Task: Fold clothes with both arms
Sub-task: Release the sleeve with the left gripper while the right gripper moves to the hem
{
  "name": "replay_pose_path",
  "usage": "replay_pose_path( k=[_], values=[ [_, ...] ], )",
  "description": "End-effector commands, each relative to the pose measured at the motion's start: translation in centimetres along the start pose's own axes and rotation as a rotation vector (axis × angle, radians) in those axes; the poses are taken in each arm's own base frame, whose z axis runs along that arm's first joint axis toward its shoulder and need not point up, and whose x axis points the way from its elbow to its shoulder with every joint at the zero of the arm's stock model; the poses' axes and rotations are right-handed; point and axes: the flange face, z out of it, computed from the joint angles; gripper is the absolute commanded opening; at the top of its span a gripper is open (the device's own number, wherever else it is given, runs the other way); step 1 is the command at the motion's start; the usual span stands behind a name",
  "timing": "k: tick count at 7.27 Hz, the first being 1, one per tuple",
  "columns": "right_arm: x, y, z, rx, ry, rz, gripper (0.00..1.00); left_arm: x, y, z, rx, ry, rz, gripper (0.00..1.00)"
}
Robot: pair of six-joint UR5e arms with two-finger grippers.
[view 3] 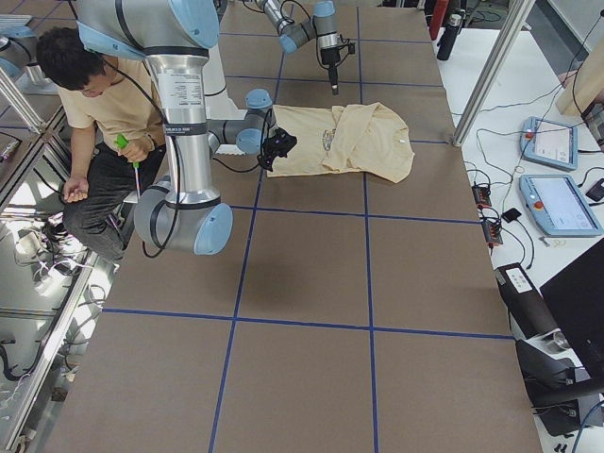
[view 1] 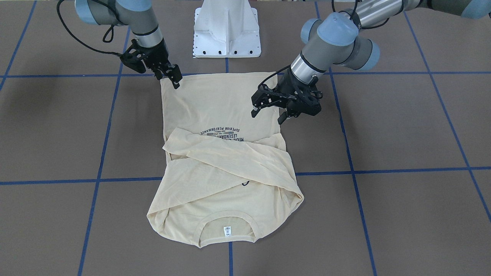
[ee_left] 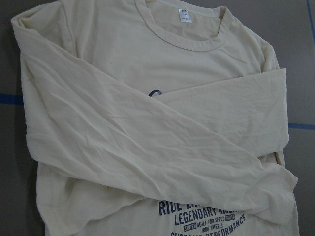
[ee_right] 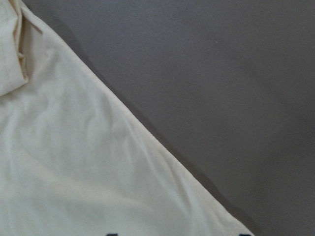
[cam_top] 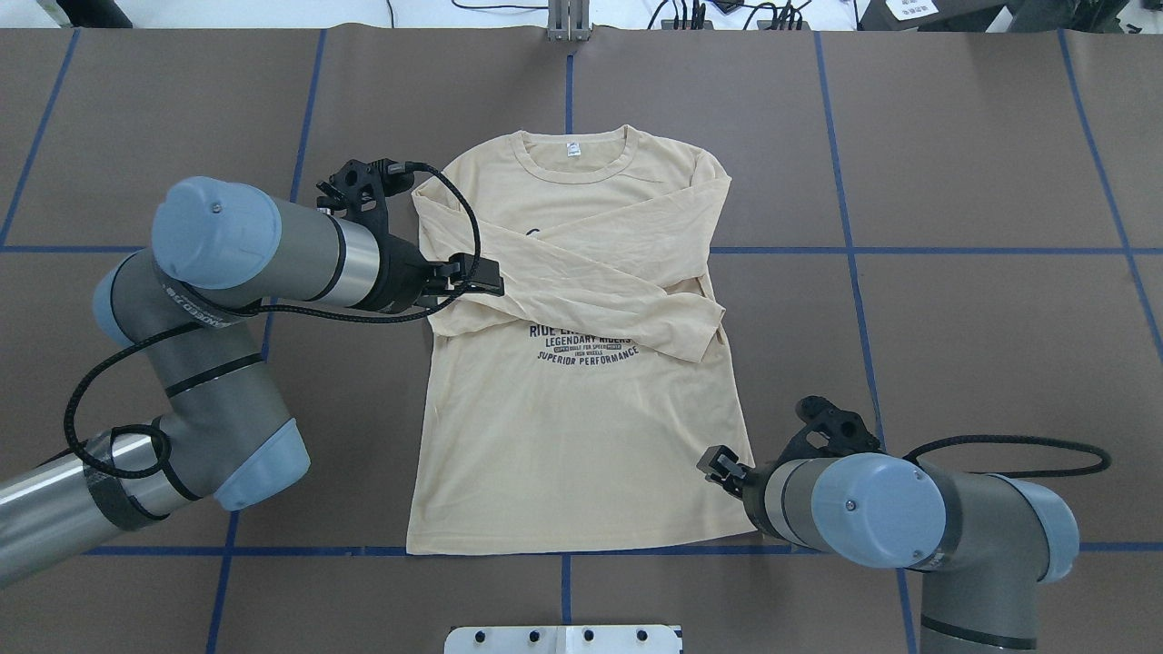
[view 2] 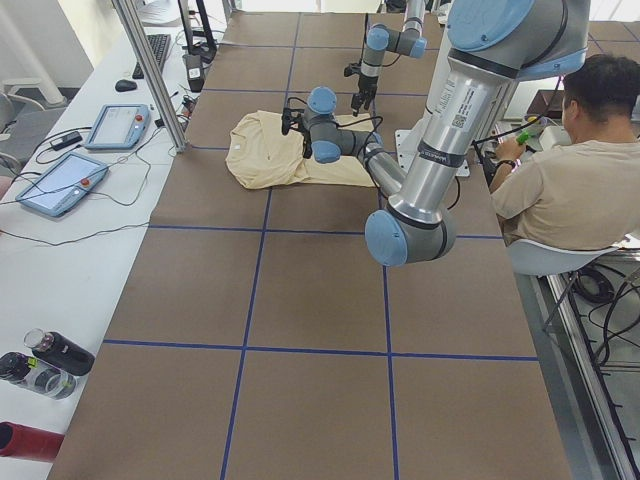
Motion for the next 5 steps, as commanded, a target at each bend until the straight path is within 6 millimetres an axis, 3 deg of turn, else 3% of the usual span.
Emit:
replay_pose_path(
  k=[1, 2, 5],
  values=[
    [0.6, 0.7, 1.0, 0.005, 0.017, 0.005, 0.82, -0.1, 0.2, 0.3, -0.003, -0.005, -0.007, 0.98],
    [0.5, 0.3, -0.3, -0.003, 0.001, 0.009, 0.81, -0.2, 0.2, 0.4, -0.004, -0.006, -0.008, 0.98],
    [2.5, -0.4, 1.1, 0.02, 0.044, 0.007, 0.81, -0.3, 0.2, 0.5, -0.004, -0.009, -0.011, 0.98]
  ],
)
